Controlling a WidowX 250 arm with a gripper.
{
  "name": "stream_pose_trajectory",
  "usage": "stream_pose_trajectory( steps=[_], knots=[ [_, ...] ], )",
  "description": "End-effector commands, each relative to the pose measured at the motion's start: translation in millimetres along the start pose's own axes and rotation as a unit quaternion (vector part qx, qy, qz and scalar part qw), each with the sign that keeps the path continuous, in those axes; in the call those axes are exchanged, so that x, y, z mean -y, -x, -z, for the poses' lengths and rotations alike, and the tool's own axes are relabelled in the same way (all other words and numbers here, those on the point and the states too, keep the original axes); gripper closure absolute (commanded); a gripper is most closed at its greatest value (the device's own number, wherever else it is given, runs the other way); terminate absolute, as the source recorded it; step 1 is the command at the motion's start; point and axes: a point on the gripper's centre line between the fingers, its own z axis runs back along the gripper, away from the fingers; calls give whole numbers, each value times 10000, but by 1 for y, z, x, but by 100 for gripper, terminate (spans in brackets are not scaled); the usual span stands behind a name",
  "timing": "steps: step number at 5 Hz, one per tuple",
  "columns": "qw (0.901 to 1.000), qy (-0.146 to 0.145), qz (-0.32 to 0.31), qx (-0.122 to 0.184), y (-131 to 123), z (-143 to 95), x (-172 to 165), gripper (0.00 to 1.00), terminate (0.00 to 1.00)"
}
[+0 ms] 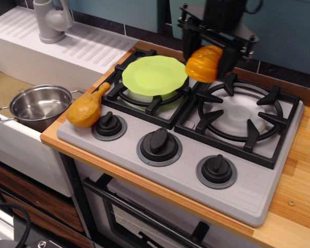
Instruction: Put pumpkin on plate and chickenwing in pot or pan in sink
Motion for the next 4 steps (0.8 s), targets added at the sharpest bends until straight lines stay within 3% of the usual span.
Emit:
stream_pose_trajectory(
  steps=[1, 4],
  knots=[
    [9974, -23, 163, 700, -13, -19, -36, 100, 0],
    [9953, 32, 457, 856, -24, 4, -77, 100, 0]
  ],
)
